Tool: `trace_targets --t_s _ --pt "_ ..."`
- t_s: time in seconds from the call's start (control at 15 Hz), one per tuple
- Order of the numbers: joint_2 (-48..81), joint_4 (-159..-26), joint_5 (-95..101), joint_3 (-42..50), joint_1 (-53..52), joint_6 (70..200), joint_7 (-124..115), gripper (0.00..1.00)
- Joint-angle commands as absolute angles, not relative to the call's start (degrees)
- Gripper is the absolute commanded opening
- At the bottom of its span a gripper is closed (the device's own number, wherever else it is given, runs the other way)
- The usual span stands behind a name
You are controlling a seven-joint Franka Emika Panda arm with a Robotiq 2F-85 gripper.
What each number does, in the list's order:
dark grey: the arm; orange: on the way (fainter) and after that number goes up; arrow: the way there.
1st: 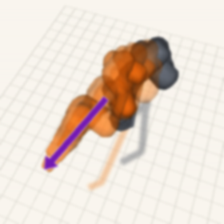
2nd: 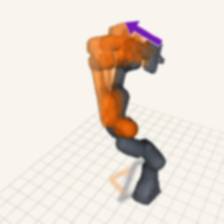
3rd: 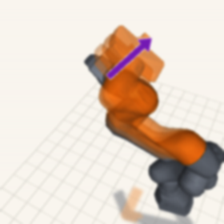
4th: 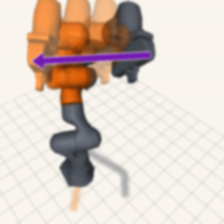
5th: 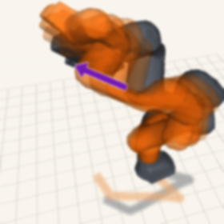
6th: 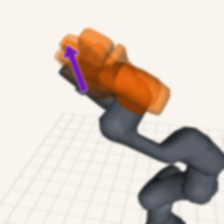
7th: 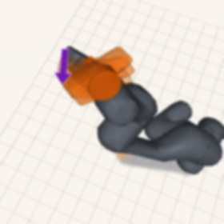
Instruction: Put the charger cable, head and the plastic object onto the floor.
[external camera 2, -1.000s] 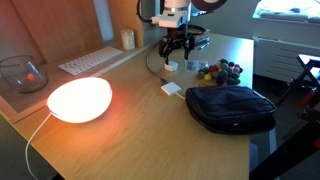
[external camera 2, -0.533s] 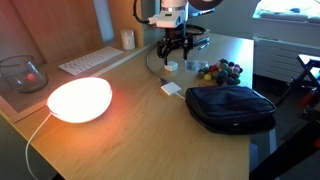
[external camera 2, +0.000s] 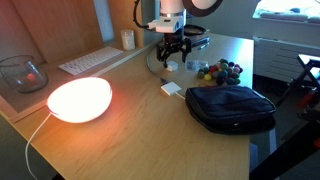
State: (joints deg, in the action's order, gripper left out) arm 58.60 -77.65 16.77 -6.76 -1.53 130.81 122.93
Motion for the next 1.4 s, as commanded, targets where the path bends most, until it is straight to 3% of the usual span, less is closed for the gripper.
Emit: trace_targets --t_s 0.0,0.13,0.2,0.33,0.67,1.33 --pt "60.05 -74.39 15.67 -7.03 -1.42 128.17 125.07 1.00" --pt "60.18 -74.16 15.82 -6.82 -1.69 128.32 124.86 1.00" --pt "60.11 -74.25 15.82 -7.06 -1.53 128.65 125.40 0.75" --pt "59.72 -74.68 15.77 -7.10 -1.57 129.02 125.17 0.66" --pt "59.28 -75.09 15.79 -7.27 -1.60 129.36 125.25 0.27" --pt "49.49 -90.11 17.91 -5.56 -1.04 139.53 123.13 0.27"
